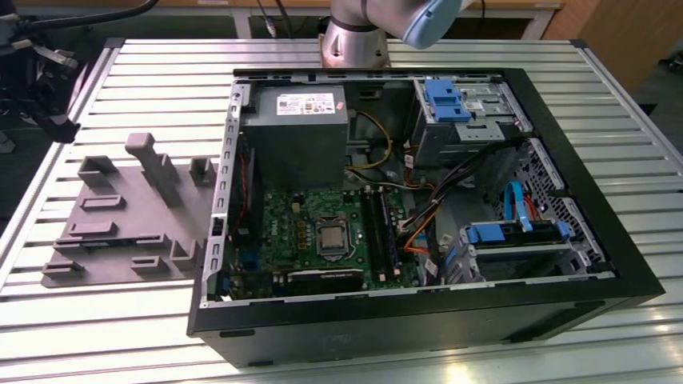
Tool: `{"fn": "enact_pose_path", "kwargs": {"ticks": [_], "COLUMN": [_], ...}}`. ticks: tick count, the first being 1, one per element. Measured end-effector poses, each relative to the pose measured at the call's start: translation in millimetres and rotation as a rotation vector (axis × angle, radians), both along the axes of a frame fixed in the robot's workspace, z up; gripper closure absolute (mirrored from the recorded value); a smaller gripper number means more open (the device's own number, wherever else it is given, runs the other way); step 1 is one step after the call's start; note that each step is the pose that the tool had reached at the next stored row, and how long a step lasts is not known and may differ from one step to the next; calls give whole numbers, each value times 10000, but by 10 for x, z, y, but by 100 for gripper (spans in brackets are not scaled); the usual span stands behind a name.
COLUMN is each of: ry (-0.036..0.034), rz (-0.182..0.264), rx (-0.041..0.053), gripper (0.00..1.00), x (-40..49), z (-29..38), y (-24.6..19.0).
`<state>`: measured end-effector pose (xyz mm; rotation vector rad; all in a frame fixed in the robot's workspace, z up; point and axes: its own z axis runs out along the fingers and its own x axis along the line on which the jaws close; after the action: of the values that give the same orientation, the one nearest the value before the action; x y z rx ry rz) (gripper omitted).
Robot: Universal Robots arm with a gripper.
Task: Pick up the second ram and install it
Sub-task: 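Reach for the second ram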
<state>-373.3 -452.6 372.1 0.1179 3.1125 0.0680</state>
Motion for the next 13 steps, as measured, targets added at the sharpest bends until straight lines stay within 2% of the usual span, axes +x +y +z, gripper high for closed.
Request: {"fn": "enact_pose_path", "kwargs": {"ticks": [13], "ry": [-1], "rz": [0], "rx": [0], "gripper": [89], "x": [-43], "z": [-37], "y": [-42]}}
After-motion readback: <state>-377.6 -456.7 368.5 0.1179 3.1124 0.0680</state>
